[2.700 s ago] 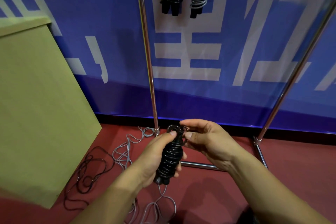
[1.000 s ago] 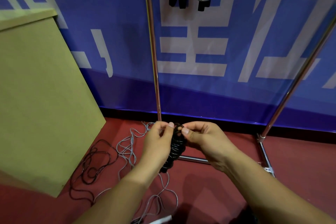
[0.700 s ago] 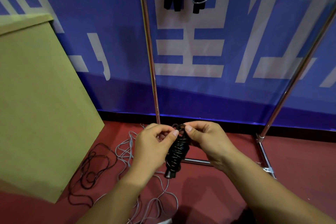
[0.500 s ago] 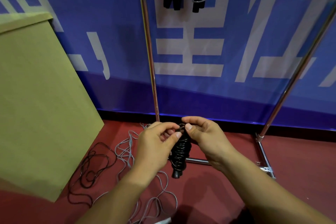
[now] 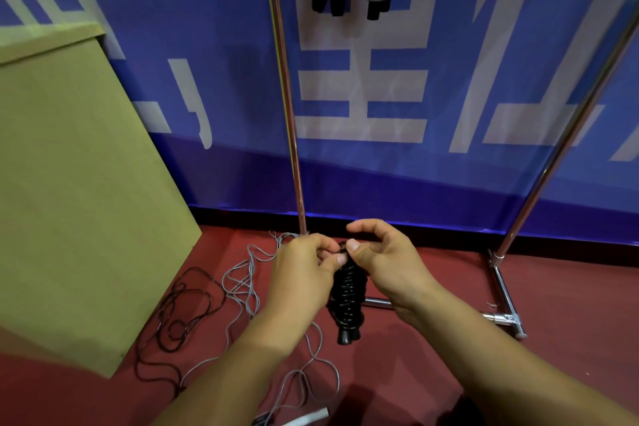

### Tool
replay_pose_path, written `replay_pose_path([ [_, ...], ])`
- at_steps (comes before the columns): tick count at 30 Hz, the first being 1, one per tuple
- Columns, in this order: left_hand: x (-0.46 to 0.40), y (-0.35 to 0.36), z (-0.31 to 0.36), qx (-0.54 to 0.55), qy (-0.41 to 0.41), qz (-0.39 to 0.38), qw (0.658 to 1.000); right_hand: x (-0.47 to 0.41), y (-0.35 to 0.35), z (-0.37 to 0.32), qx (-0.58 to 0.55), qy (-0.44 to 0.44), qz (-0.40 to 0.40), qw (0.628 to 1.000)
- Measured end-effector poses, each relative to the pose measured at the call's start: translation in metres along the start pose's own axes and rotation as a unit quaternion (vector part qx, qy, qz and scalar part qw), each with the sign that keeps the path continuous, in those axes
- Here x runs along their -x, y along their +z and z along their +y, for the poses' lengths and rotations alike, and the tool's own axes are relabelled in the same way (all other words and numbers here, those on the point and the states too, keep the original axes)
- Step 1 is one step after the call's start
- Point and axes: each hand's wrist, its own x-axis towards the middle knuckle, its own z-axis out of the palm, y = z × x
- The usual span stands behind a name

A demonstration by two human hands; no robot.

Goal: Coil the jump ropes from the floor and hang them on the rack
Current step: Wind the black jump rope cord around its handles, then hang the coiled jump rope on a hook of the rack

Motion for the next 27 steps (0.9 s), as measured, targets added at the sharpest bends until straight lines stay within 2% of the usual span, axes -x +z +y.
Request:
replay_pose_path([
  [6, 0.001, 0.000, -0.009, -0.026, -0.014, -0.038, 0.999, -0.001, 0.002, 0.001, 0.005, 0.021, -0.011, 1.000],
  [10, -0.007, -0.005, -0.005, -0.016, -0.024, -0.001, 1.000, -0.007, -0.003, -0.003, 0.016, -0.017, 0.035, 0.999],
  [13, -0.012, -0.001, 0.011, 0.032, -0.018, 0.042, 0.998, -0.008, -0.002, -0.003, -0.035, 0.017, -0.055, 0.998],
  [15, -0.014, 0.003, 0.024, 0.045, 0.005, 0.055, 0.997, -0.009, 0.000, -0.004, -0.022, -0.001, -0.065, 0.998],
  [18, -0.021, 0.002, 0.045, 0.058, 0.069, 0.029, 0.996, -0.016, -0.009, -0.011, 0.046, -0.073, -0.019, 0.996],
  [21, -0.038, -0.011, 0.072, 0.044, 0.125, -0.009, 0.991, -0.021, -0.024, -0.033, 0.059, -0.100, -0.025, 0.993],
  [24, -0.057, -0.029, 0.095, 0.025, 0.146, -0.030, 0.989, -0.020, -0.039, -0.053, 0.089, -0.109, -0.059, 0.988],
  [27, -0.078, -0.051, 0.117, 0.024, 0.159, -0.069, 0.985, -0.015, -0.054, -0.075, 0.087, -0.100, -0.139, 0.981],
])
